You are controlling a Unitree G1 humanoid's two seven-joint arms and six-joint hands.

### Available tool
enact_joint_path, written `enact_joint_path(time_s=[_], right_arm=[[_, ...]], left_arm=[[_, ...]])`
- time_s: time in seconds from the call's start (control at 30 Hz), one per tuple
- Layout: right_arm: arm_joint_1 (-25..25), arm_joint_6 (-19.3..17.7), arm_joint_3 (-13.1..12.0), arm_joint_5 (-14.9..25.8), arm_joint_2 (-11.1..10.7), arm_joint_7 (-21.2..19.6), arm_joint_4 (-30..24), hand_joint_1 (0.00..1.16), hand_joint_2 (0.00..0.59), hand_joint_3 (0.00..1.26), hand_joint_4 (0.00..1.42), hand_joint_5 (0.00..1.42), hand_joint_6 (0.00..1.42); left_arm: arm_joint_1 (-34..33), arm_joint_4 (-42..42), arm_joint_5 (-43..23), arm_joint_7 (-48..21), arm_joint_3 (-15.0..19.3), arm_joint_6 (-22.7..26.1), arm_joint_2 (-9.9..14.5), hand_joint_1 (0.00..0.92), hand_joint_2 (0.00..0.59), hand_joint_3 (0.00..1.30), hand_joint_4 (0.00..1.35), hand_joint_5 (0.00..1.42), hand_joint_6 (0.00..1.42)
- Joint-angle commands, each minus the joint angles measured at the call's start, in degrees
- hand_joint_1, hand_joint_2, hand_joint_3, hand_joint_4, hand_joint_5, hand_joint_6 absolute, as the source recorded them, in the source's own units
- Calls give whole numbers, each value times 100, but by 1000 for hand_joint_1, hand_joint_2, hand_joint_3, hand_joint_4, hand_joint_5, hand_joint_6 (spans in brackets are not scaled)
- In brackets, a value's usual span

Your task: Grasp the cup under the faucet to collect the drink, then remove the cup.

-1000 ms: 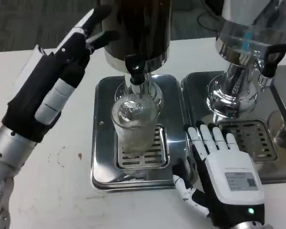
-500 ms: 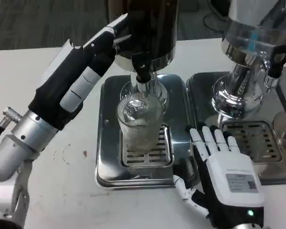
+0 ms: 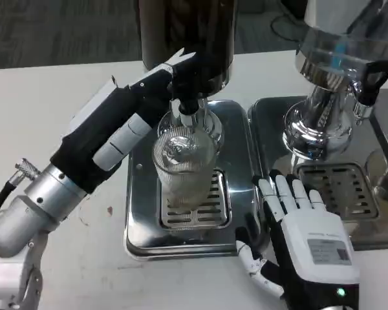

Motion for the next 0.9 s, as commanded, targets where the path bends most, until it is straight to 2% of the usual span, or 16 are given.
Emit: enact_joint_path(time_s=[0.03, 0.3, 0.5, 0.9], right_arm=[[37, 6, -10, 50, 8, -53, -63, 173, 426, 85, 0, 0, 42], [-31, 1, -34, 116, 15, -47, -17, 176, 422, 85, 0, 0, 45], [-101, -5, -28, 128, 6, -24, 16, 180, 421, 85, 0, 0, 47], [-149, -27, -61, 226, 9, -65, 42, 185, 420, 95, 0, 0, 61]], left_arm=[[44, 42, 85, -108, -19, 29, -35, 0, 108, 202, 6, 216, 161], [127, -147, 458, 3, -16, -306, 94, 0, 111, 220, 15, 224, 176], [323, -220, 871, 238, 29, -657, 280, 0, 112, 233, 32, 226, 179], [502, -203, 1172, 536, -66, -918, 436, 0, 112, 244, 36, 236, 183]])
